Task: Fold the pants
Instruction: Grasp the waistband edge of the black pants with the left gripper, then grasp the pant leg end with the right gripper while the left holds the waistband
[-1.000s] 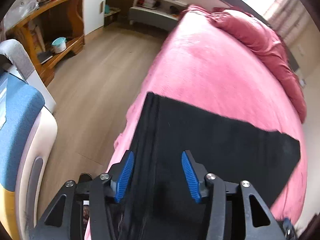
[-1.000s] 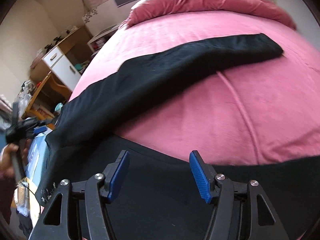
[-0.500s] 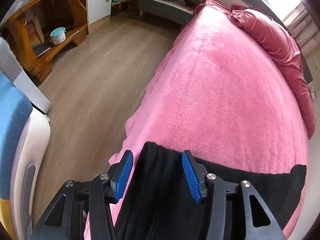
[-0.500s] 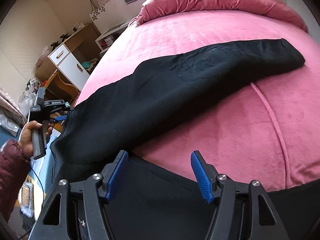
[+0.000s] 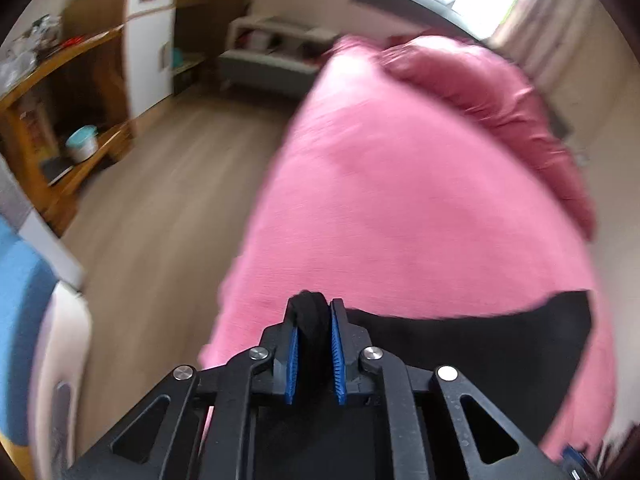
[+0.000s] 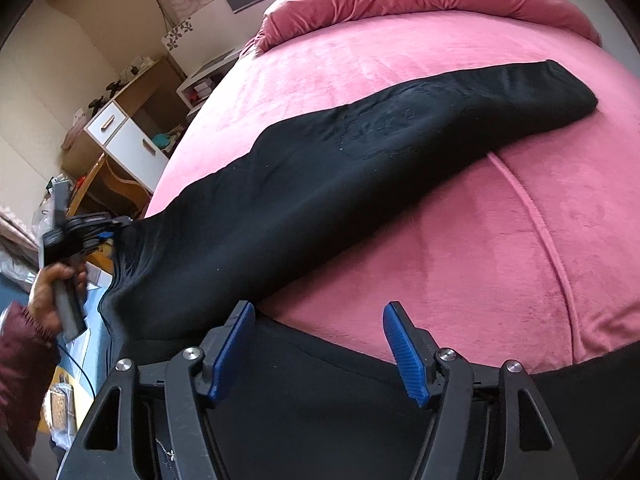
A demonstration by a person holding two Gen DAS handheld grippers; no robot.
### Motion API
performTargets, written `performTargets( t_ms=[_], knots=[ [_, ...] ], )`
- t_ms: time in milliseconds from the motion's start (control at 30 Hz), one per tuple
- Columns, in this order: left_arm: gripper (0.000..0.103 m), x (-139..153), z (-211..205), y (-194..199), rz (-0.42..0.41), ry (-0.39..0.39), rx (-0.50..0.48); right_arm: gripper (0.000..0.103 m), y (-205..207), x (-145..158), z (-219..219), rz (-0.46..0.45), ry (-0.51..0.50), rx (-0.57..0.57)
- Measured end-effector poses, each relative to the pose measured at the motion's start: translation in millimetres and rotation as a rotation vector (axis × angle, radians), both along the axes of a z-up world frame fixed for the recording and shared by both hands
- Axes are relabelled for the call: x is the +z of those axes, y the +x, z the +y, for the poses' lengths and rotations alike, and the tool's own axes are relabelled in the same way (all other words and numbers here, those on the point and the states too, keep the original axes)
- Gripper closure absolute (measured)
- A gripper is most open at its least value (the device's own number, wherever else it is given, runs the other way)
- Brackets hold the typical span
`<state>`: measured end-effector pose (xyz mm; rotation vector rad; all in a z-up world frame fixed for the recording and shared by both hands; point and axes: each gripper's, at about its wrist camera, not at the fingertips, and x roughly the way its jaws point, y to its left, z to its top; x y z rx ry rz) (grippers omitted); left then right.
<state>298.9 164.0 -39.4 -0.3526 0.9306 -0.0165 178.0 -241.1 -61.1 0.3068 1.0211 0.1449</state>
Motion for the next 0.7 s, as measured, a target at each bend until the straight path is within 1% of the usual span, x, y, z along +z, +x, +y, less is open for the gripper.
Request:
performTargets(
  t_ms=[100, 167, 300, 467, 533, 600, 700],
  knots=[
    [0.091, 34, -19, -41, -0.112, -0.044, -0.114, 0.036, -3, 2, -5, 0.000, 0.014, -0.013],
    [0.092, 55, -27, -74, -0.178, -0.111, -0.196, 0.036, -3, 4, -11, -0.003, 0.032, -0.026],
    [0.093, 78, -39, -146, -0.261, -0.205, -0.333, 0.036, 0, 10, -23, -0.005, 0.069, -0.045],
    [0.093, 85, -48, -214, -0.299, -0.261, -0.460, 0.036, 23, 21, -38, -0.007, 0.109, -0.054],
    [0.094, 84, -51, -226, -0.286, -0.278, -0.506, 0.036, 34, 25, -44, -0.002, 0.120, -0.061],
    [0.094, 82, -57, -240, -0.279, -0.262, -0.555, 0.036, 50, 29, -49, 0.005, 0.149, -0.080],
    [0.094, 77, -64, -256, -0.250, -0.260, -0.617, 0.036, 73, 34, -54, 0.012, 0.196, -0.110]
  ],
)
